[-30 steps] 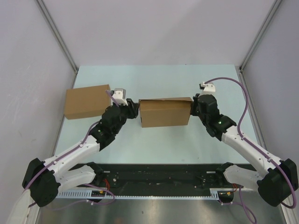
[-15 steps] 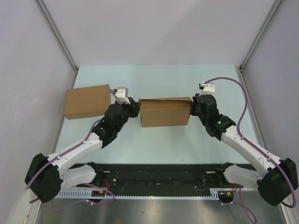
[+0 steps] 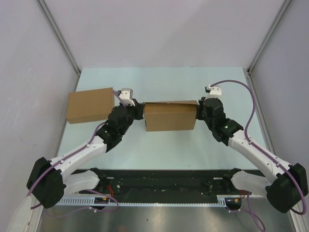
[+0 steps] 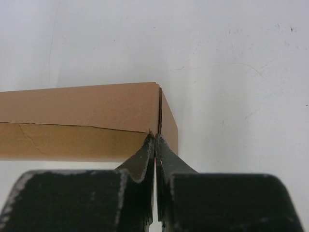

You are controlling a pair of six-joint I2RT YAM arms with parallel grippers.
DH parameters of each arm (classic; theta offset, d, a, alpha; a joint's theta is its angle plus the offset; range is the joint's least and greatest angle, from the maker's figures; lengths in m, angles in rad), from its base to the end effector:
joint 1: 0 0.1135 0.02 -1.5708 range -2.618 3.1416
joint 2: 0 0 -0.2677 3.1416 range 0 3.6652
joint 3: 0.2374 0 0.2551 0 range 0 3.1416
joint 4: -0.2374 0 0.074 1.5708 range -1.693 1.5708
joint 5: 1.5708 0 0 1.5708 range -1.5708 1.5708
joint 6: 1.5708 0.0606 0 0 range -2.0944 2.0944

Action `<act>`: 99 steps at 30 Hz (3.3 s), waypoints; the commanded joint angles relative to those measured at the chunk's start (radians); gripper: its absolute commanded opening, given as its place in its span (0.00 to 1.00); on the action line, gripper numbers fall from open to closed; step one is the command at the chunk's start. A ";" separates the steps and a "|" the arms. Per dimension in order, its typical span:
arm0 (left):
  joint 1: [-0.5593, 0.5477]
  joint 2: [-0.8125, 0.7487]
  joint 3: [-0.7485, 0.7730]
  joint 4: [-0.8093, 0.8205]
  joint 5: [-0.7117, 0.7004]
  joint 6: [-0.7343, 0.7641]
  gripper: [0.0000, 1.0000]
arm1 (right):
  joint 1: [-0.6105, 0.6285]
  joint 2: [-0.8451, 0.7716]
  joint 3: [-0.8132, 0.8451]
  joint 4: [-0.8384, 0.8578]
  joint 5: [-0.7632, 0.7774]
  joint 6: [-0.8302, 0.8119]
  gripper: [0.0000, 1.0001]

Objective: Fold the paper box

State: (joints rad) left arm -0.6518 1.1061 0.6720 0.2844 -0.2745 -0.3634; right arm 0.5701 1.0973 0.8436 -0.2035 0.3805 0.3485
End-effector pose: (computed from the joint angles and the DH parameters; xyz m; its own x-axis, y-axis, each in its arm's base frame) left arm 0.2334 -0.1574 0.2832 -0.2426 -0.2452 -0.9386 0.3045 0.8994 -0.3137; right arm 0.2393 0.1267 0.2901 -0.4246 0.1044 -0.8993 -0.0804 0.9851 0.1523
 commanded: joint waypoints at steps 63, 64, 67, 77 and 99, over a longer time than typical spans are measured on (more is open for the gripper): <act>-0.032 0.052 -0.147 0.013 -0.170 -0.111 0.00 | 0.033 -0.086 -0.057 -0.135 0.017 0.014 0.34; -0.032 0.051 -0.146 0.009 -0.172 -0.114 0.00 | 0.033 -0.086 -0.054 -0.137 0.018 0.015 0.36; -0.032 0.052 -0.138 -0.008 -0.173 -0.120 0.00 | 0.034 -0.094 -0.035 -0.142 0.027 0.017 0.40; -0.032 0.057 -0.118 -0.025 -0.172 -0.126 0.00 | 0.051 -0.117 0.003 -0.106 0.035 0.001 0.31; -0.032 0.061 -0.083 -0.059 -0.170 -0.123 0.00 | 0.053 -0.142 0.041 -0.076 0.014 -0.013 0.44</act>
State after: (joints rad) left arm -0.6888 1.1393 0.5846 0.3733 -0.4171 -0.4892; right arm 0.6201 0.9928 0.8421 -0.2932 0.3992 0.3401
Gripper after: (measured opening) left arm 0.006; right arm 0.441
